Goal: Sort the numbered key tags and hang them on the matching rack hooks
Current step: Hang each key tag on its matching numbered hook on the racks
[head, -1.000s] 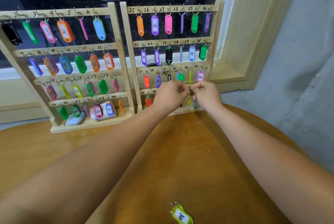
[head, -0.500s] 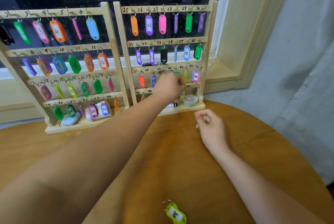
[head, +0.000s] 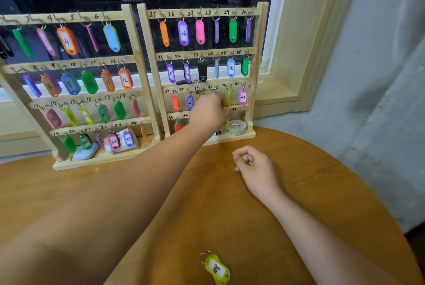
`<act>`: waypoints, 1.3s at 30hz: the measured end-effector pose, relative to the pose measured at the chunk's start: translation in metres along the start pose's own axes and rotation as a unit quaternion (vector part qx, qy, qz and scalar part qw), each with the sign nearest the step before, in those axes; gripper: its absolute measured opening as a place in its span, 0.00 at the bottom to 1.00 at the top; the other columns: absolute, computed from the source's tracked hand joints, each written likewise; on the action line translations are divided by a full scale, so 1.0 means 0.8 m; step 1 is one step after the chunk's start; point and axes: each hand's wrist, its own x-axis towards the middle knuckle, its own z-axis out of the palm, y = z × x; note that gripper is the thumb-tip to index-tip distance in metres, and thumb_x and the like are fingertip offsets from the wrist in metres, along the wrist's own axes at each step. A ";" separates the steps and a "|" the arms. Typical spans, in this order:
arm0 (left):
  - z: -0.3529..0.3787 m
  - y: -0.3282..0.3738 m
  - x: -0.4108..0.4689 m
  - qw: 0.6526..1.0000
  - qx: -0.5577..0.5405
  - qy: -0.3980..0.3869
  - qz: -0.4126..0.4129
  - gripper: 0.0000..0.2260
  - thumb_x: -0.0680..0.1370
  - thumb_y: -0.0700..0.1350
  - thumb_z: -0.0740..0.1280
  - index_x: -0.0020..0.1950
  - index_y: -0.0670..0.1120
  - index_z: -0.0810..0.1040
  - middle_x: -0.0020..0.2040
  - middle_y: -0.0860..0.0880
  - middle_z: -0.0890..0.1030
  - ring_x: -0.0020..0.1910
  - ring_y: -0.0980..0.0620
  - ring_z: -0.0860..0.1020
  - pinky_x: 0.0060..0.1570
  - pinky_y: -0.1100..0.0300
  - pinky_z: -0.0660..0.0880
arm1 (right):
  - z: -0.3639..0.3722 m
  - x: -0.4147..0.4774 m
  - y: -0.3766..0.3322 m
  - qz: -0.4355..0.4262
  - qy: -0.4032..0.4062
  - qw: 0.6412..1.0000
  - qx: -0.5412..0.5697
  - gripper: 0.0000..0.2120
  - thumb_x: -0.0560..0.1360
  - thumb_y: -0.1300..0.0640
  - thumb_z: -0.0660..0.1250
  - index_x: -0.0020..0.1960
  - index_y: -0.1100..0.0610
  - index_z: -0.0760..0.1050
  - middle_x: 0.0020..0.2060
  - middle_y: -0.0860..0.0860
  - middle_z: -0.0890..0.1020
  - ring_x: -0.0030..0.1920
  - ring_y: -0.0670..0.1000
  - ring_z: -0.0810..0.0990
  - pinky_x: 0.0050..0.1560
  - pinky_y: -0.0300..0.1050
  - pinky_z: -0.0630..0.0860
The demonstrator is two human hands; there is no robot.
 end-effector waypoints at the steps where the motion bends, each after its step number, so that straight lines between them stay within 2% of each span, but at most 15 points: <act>1: -0.004 -0.001 -0.009 1.000 -0.006 0.006 0.007 0.01 0.78 0.46 0.72 0.49 0.51 0.82 0.44 0.51 0.85 0.47 0.45 0.83 0.46 0.50 0.82 | 0.001 -0.006 -0.001 -0.002 -0.012 1.000 0.002 0.08 0.82 0.59 0.70 0.48 0.48 0.82 0.33 0.48 0.83 0.35 0.42 0.82 0.39 0.42 0.74; 4: -0.019 -0.010 -0.053 0.999 -0.028 0.004 0.030 0.02 0.77 0.46 0.73 0.50 0.51 0.84 0.43 0.55 0.85 0.45 0.51 0.83 0.45 0.55 0.80 | 0.007 -0.028 -0.006 -0.017 -0.070 0.997 -0.008 0.06 0.81 0.57 0.71 0.49 0.47 0.83 0.35 0.49 0.83 0.37 0.48 0.82 0.43 0.48 0.77; 9: -0.035 -0.041 -0.162 0.997 -0.058 -0.048 0.032 0.06 0.76 0.46 0.77 0.51 0.53 0.85 0.42 0.59 0.84 0.37 0.64 0.78 0.40 0.68 0.71 | 0.009 -0.070 -0.012 -0.049 -0.135 0.990 -0.017 0.06 0.80 0.57 0.72 0.50 0.45 0.82 0.37 0.50 0.82 0.37 0.56 0.78 0.41 0.54 0.77; 14: -0.041 -0.068 -0.265 0.990 -0.094 -0.106 -0.008 0.05 0.75 0.51 0.78 0.49 0.56 0.84 0.41 0.60 0.84 0.43 0.61 0.81 0.42 0.71 0.72 | 0.002 -0.111 -0.026 -0.064 -0.168 0.983 -0.023 0.05 0.80 0.57 0.73 0.49 0.47 0.83 0.37 0.49 0.82 0.37 0.54 0.78 0.41 0.51 0.76; 17: -0.043 -0.071 -0.314 0.983 -0.130 -0.133 -0.005 0.05 0.76 0.50 0.78 0.49 0.57 0.85 0.41 0.61 0.84 0.41 0.57 0.81 0.41 0.68 0.73 | -0.005 -0.132 -0.033 -0.080 -0.173 0.981 -0.046 0.03 0.80 0.55 0.74 0.49 0.47 0.83 0.37 0.44 0.81 0.36 0.47 0.76 0.40 0.45 0.75; 20: -0.047 -0.072 -0.339 0.974 -0.166 -0.151 0.032 0.05 0.77 0.50 0.78 0.51 0.56 0.84 0.45 0.60 0.84 0.41 0.54 0.81 0.42 0.64 0.75 | -0.013 -0.154 -0.041 -0.121 -0.182 0.973 -0.078 0.02 0.79 0.52 0.74 0.50 0.47 0.82 0.40 0.42 0.80 0.38 0.49 0.77 0.40 0.47 0.77; 24: -0.054 -0.076 -0.346 0.955 -0.201 -0.202 0.082 0.08 0.75 0.49 0.79 0.53 0.55 0.85 0.48 0.58 0.83 0.45 0.57 0.80 0.44 0.67 0.72 | -0.023 -0.178 -0.051 -0.174 -0.220 0.951 -0.133 0.05 0.78 0.48 0.73 0.53 0.45 0.80 0.43 0.41 0.76 0.40 0.50 0.75 0.40 0.46 0.75; 28: -0.057 -0.082 -0.343 0.948 -0.187 -0.226 0.124 0.11 0.73 0.52 0.81 0.52 0.54 0.86 0.49 0.59 0.82 0.50 0.58 0.80 0.51 0.67 0.72 | -0.029 -0.188 -0.059 -0.189 -0.251 0.936 -0.160 0.06 0.78 0.46 0.73 0.53 0.45 0.79 0.47 0.40 0.75 0.46 0.44 0.76 0.43 0.42 0.75; 34: -0.053 -0.084 -0.344 0.950 -0.150 -0.236 0.140 0.10 0.74 0.56 0.80 0.50 0.56 0.85 0.48 0.59 0.79 0.52 0.56 0.78 0.55 0.63 0.72 | -0.026 -0.188 -0.064 -0.171 -0.250 0.939 -0.165 0.06 0.78 0.47 0.74 0.47 0.46 0.78 0.46 0.41 0.76 0.47 0.44 0.77 0.44 0.41 0.74; 39: -0.053 -0.088 -0.341 0.944 -0.164 -0.253 0.136 0.08 0.75 0.56 0.80 0.48 0.55 0.86 0.47 0.57 0.80 0.52 0.55 0.79 0.57 0.59 0.73 | -0.026 -0.186 -0.065 -0.167 -0.258 0.937 -0.168 0.05 0.79 0.52 0.73 0.45 0.47 0.79 0.45 0.42 0.76 0.46 0.45 0.77 0.43 0.35 0.69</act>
